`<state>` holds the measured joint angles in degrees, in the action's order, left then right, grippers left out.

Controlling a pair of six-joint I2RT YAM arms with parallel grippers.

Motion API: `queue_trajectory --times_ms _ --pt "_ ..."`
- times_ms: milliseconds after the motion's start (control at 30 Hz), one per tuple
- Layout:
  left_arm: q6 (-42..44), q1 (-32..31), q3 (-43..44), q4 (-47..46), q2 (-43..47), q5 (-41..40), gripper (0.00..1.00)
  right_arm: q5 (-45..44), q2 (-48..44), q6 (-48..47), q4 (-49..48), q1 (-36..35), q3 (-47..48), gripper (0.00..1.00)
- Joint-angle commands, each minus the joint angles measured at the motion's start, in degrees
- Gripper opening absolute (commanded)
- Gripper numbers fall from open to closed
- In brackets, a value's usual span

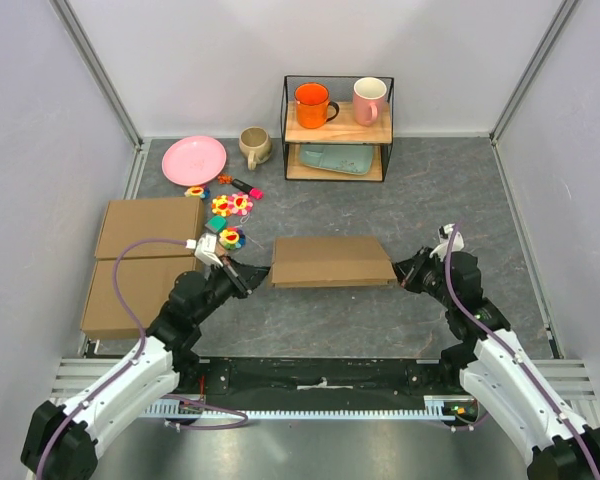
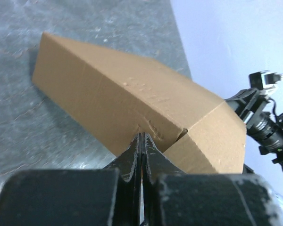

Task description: Fold the paper box

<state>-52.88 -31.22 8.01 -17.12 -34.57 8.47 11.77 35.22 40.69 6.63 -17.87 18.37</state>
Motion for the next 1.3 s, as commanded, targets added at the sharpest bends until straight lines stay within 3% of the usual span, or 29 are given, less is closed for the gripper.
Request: queue_trajectory --times_ms 0,300,433,867,1067,1267 --pt "0.15 -0.95 5.96 -0.72 1.52 7.70 0.02 8.18 -1.21 2.99 -1.45 -1.73 5.18 0.00" --pt "0.68 -0.95 10.53 1.04 -2.69 6.56 0.02 6.78 0.02 3.79 -1.54 -1.73 7.20 0.00" --pt "0.94 -0.95 13.87 6.30 -5.33 6.74 0.02 5.72 2.56 3.17 2.49 -1.73 11.85 0.00" --pt "-0.20 -0.86 15.63 11.14 -4.28 3.49 0.02 4.23 2.57 3.26 6.20 -1.64 16.35 0.00" --pt "0.76 -0.86 15.19 11.15 -5.33 1.38 0.02 3.79 3.01 2.73 5.76 -1.73 15.03 0.00" --pt "-0.20 -0.86 10.98 8.26 -5.25 2.07 0.02 5.98 -1.72 2.73 3.39 -1.56 8.01 0.00"
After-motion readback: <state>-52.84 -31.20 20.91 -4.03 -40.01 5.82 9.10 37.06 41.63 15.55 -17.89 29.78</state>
